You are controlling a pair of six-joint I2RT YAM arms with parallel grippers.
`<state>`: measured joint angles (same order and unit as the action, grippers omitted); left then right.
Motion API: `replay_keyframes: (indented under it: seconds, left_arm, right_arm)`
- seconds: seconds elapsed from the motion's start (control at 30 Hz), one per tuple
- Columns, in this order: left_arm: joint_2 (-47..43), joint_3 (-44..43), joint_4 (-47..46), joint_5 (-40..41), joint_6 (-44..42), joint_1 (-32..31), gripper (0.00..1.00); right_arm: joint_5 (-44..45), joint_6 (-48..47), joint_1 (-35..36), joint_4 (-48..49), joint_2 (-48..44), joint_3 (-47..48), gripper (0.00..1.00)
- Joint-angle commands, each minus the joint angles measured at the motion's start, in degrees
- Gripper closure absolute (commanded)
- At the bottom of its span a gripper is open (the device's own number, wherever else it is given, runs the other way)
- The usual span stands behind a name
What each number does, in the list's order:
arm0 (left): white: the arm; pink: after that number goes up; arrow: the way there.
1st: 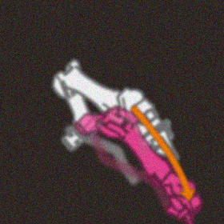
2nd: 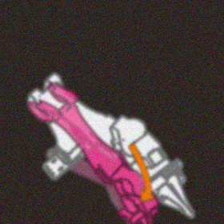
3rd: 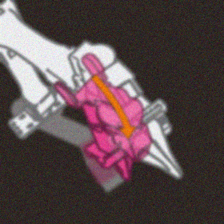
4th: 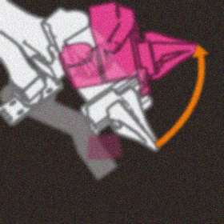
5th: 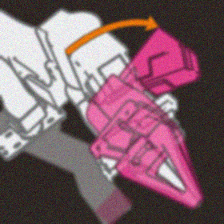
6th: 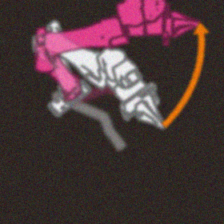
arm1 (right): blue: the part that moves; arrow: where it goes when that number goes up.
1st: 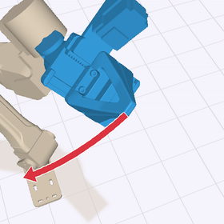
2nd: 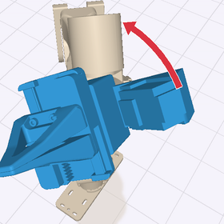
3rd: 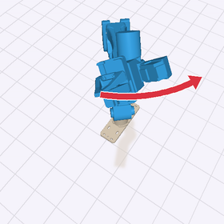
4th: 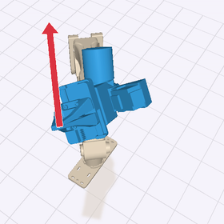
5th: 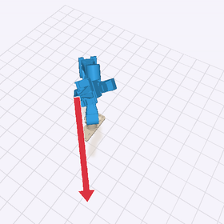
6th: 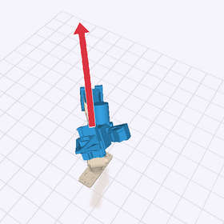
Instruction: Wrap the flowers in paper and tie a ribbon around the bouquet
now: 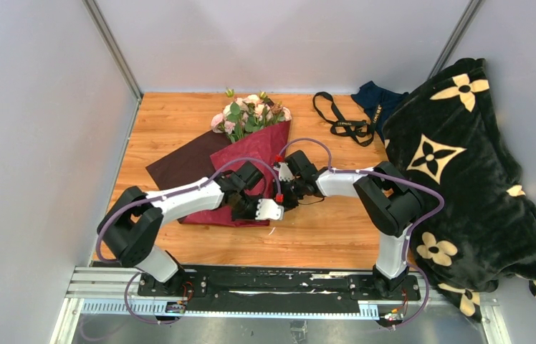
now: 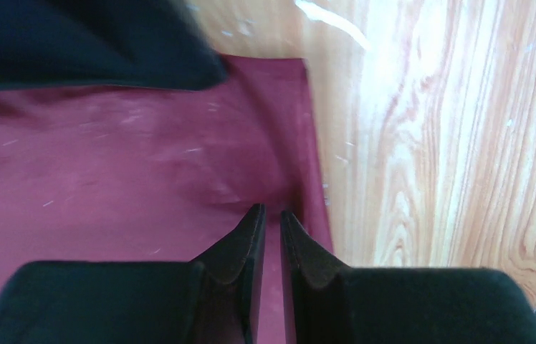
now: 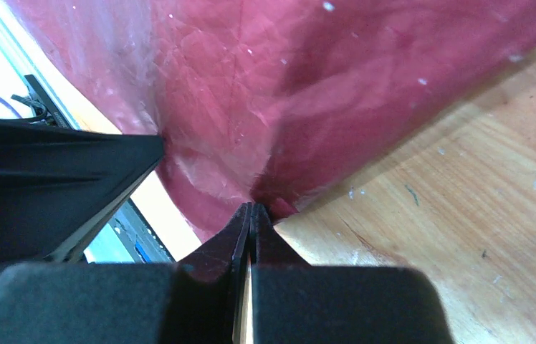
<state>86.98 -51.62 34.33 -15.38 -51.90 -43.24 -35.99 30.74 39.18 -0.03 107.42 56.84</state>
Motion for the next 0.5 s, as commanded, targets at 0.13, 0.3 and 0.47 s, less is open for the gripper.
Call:
replay_keyframes:
  seconds: [0.13, 0.3, 0.47]
  left_arm:
    - [1.6, 7.28, -1.97, 3.37, -5.86, -3.39, 0.82]
    - [2.4, 8.1, -3.62, 4.24, -5.25, -3.45, 0.82]
    - [1.69, 8.17, -4.19, 4.56, -5.02, -3.44, 0.82]
  right_arm:
    - [0.58, -1.53, 0.61, -4.53, -0.18, 0.08, 1.0]
    - [-4.55, -6.83, 2.19, -6.37, -1.84, 4.98, 1.0]
    - [-6.18, -5.38, 2.78, -2.32, -2.44, 9.09, 1.0]
